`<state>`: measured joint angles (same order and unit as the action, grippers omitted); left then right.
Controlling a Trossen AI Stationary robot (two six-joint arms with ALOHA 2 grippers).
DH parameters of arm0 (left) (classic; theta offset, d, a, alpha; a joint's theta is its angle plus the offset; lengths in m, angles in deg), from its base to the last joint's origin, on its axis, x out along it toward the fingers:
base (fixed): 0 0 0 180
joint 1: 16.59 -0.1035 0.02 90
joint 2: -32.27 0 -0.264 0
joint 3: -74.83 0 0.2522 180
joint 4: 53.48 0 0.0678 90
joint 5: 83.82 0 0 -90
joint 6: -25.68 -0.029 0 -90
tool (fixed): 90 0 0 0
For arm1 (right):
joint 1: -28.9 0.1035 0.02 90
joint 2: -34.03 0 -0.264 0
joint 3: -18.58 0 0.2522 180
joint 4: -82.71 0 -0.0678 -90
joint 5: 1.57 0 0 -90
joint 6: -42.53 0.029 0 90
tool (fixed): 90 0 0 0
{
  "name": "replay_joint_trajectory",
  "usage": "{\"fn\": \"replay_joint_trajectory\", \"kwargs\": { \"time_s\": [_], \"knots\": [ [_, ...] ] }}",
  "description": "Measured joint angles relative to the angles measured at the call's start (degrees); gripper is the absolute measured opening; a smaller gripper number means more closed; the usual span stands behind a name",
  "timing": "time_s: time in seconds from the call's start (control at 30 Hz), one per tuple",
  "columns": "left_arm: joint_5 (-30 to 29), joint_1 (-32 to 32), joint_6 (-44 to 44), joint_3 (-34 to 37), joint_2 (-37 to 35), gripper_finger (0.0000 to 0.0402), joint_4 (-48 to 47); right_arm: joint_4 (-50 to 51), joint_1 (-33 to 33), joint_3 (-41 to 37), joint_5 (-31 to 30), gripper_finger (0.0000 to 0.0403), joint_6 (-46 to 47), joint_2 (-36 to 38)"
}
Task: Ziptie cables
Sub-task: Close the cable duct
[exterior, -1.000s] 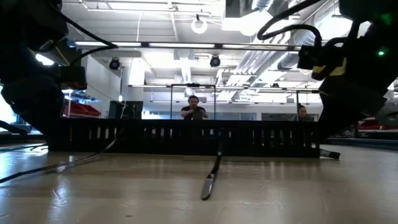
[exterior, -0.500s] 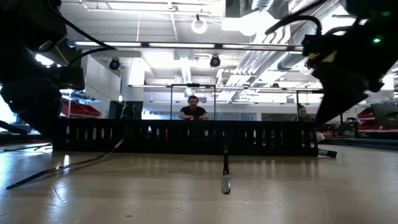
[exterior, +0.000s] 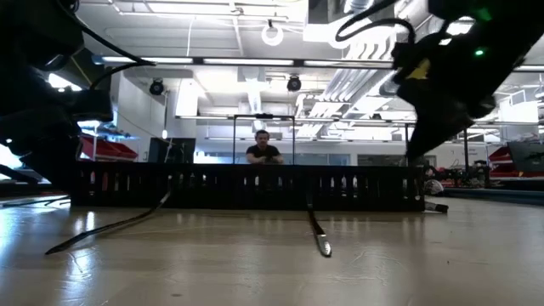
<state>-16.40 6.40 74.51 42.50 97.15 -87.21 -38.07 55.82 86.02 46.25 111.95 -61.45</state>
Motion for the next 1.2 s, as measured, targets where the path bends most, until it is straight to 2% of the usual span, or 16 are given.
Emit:
{"fn": "replay_joint_trajectory", "kwargs": {
  "time_s": [0.17, 0.23, 0.33, 0.53, 0.63, 0.73, 0.83, 0.97, 1.2],
  "knots": [
    [-0.4, 0.5, 1.5, -0.1, -1.4, 0.0000, -4.5, 4.3, 1.2, 0.3, 0.2, 0.0000, 2.5, 0.7],
    [-2.2, 0.6, 4.1, -0.1, -3.1, 0.0000, -7.8, 4.2, 2.0, 0.2, -2.5, 0.0000, 1.9, 0.7],
    [-3.1, 0.7, 3.6, 0.0, -6.5, 0.0000, -8.1, 0.6, 3.3, -0.6, -7.5, 0.0000, -2.9, 1.5],
    [-3.6, 0.8, 0.0, 0.0, -15.5, 0.0000, -5.3, -16.9, 0.9, -6.5, -1.7, 0.0000, -15.1, 4.1],
    [-5.4, 0.6, -3.2, 0.0, -18.1, 0.0000, -2.1, -31.9, -0.8, -10.1, 0.1, 0.0000, -22.8, 3.9],
    [-5.8, 0.6, -6.3, 0.0, -19.2, 0.0000, 1.8, -50.4, -3.9, -14.3, 6.2, 0.0000, -31.1, 2.2],
    [-6.6, 0.6, -9.4, 0.0, -19.1, 0.0000, 5.1, -61.8, -7.1, -17.2, 10.3, 0.0000, -35.0, 0.5],
    [-7.4, -0.2, -11.0, -0.1, -17.8, 0.0000, 7.5, -65.7, -10.7, -18.9, 10.9, 0.0000, -35.4, -0.1],
    [-7.4, -2.6, -13.5, 0.0, -16.3, 0.0000, 11.3, -65.3, -13.4, -18.8, 11.2, 0.0000, -34.6, -0.1]
  ]
}}
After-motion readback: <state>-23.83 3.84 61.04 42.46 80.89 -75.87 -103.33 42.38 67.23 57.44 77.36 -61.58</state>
